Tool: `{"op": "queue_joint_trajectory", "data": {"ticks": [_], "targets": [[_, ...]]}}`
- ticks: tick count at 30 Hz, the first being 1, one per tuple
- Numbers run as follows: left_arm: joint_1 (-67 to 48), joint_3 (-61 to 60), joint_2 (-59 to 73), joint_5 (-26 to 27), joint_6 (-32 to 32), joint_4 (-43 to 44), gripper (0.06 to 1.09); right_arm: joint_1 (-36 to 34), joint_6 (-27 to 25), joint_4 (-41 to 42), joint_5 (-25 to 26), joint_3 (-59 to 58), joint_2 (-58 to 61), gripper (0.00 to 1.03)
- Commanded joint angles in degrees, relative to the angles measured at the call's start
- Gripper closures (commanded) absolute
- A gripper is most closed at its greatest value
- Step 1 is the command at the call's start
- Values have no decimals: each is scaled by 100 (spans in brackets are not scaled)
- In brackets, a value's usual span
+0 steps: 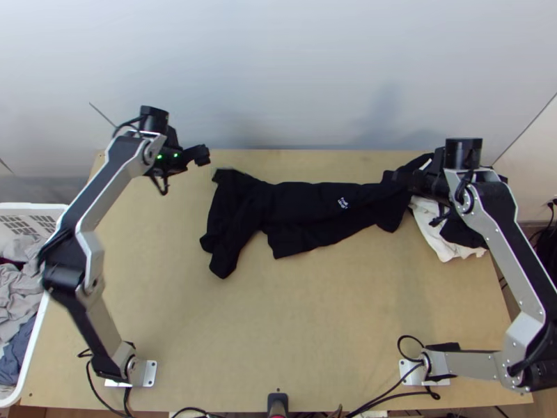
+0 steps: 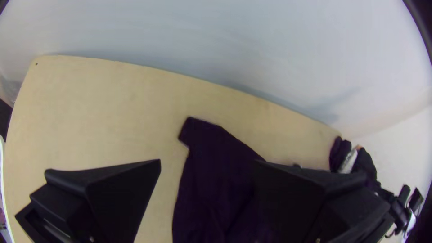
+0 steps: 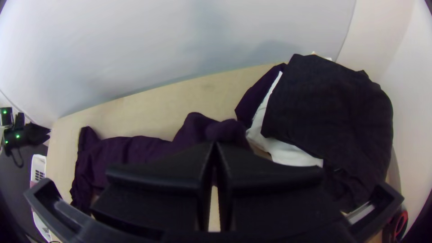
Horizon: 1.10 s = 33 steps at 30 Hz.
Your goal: Fold the t-shirt
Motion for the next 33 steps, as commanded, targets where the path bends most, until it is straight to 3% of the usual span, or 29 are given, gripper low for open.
{"op": "queue_joint_trajectory", "data": {"ticks": [1,5,12,27,29,33], "targets": [[-361,-1308,-1803,919,374,-762,11,121,107,69,-35,101,240,100],[-941,-2706,-2920,910,549,-920,11,121,124,69,-35,93,240,100],[-1776,-4358,-3623,-101,593,-560,11,235,168,7,-97,84,-41,100],[-2603,-5263,-2999,-813,-13,671,11,296,282,-230,-185,-356,-771,100],[-2611,-5246,-2832,-883,-75,890,19,305,282,-265,-193,-391,-823,100],[-2594,-5219,-2630,-901,-277,1400,54,305,282,-283,-202,-505,-938,100]]}}
